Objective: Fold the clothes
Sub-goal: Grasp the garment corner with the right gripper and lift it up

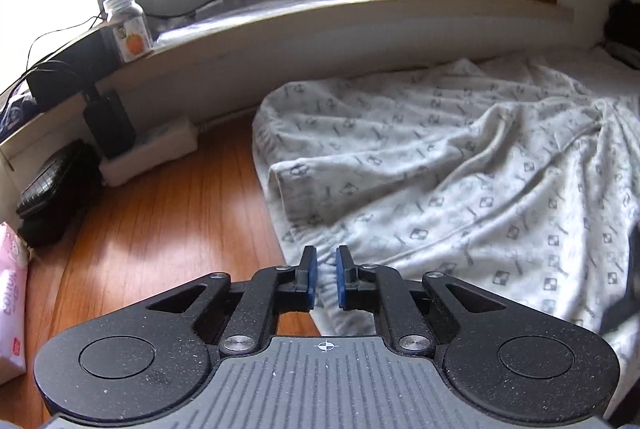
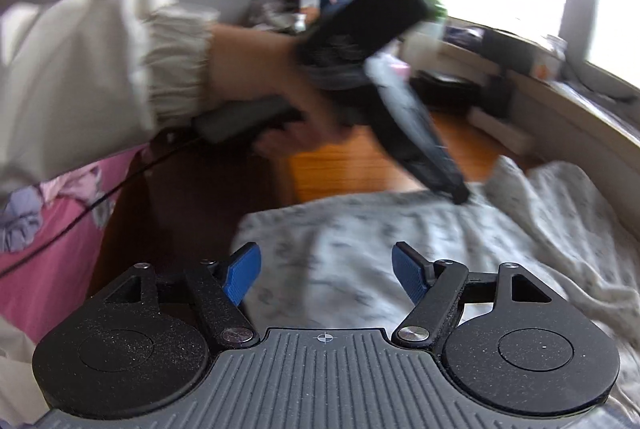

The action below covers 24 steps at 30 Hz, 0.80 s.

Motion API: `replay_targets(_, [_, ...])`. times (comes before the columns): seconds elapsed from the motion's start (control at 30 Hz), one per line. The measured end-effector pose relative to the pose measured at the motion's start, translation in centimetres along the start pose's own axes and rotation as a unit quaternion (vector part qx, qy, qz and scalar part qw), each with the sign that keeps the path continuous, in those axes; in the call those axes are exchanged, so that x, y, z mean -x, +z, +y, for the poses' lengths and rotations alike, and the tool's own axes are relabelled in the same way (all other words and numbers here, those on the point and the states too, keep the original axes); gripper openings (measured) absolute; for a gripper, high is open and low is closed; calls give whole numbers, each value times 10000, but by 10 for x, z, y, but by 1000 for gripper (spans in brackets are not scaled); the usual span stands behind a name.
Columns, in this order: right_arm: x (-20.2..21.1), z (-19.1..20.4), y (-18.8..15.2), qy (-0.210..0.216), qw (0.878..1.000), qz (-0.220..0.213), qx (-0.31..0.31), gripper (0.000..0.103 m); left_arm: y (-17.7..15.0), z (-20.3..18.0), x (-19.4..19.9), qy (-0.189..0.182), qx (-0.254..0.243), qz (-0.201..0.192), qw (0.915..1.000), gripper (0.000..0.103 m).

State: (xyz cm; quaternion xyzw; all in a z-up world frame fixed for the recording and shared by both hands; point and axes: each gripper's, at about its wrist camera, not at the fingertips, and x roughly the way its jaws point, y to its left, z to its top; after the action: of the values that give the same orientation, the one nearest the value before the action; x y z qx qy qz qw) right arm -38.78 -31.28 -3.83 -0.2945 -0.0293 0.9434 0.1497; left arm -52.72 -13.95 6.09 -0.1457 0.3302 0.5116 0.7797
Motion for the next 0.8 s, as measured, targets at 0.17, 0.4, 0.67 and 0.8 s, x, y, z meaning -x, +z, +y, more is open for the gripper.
replay_targets(0.17, [-16,35,4,-14,9982,-31,597,73,4,5,-5,-8,88,81,9999,12])
replay_targets(0.4, [-36,67,1,-494,9908,24,1258,72,10,7,-11,23,80,147,9999,12])
replay_targets(0.67, [-49,74,1,-948,9840,97,1503,47,14,10,-15,39,80,197,9998,12])
replay_targets(0.8, [-40,61,0,-968,9859,21,1365,23,15,8,-15,83,88,239,9996,12])
